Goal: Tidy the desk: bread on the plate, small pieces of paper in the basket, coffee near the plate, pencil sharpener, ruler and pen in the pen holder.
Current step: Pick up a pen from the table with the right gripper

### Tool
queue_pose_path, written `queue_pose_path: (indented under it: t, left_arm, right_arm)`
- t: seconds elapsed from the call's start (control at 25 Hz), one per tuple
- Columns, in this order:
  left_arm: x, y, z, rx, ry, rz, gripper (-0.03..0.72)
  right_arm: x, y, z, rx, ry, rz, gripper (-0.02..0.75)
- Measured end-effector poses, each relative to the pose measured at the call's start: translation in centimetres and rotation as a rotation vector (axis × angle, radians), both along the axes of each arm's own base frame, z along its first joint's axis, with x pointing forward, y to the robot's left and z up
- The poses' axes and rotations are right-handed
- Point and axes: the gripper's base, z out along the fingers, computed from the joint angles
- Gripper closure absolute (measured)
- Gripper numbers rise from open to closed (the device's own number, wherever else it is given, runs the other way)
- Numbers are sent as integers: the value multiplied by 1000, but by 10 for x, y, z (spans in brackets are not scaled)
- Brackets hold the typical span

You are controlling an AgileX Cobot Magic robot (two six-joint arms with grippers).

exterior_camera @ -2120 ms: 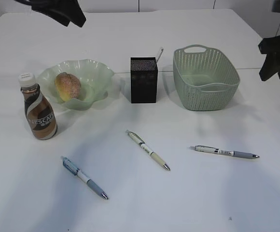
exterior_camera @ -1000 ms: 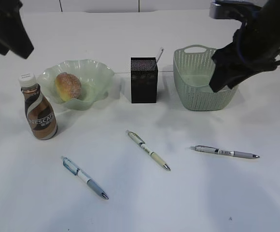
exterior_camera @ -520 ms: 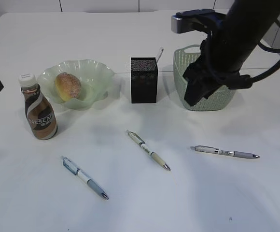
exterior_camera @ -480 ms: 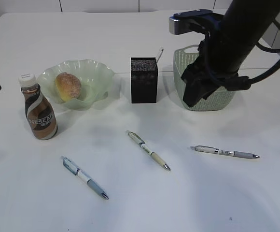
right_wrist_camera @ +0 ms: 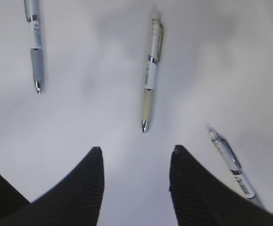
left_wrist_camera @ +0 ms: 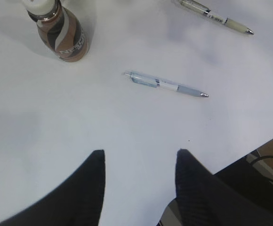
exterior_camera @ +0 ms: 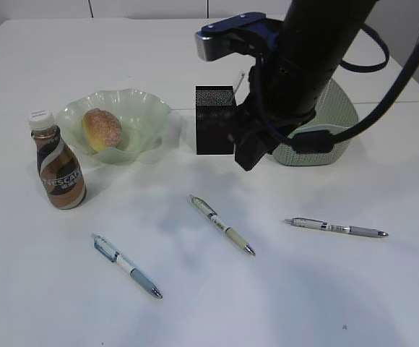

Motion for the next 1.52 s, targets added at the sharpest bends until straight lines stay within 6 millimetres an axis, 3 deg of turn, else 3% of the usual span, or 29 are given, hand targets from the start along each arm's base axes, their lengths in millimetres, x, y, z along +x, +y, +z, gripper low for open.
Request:
queue_pose_path:
  t: [0.16, 0.48, 0.6, 0.68, 0.84, 1.28, 1.52]
  left_arm:
    - [0, 1, -4, 9, 12, 1, 346]
    - [2, 8, -4, 78, -10, 49, 346]
    - [3, 13, -3, 116, -28, 78, 346]
    - [2, 19, -1, 115, -35, 114, 346]
    - [4, 37, 1, 115, -43, 198, 346]
    - [8, 90, 1, 136, -32, 449, 346]
    - [7, 94, 1, 123, -28, 473, 348]
  right_arm:
    - [-11, 22, -2, -4, 6, 56, 368]
    - [-16, 37, -11, -21, 36, 67, 368]
    - [-26, 60, -24, -53, 55, 114, 368]
    - [-25, 60, -23, -51, 50, 112, 368]
    - [-29, 97, -35, -56, 52, 177, 368]
    - [-7, 145, -60, -57, 56, 213, 368]
    - [4, 162, -79, -47, 69, 158, 368]
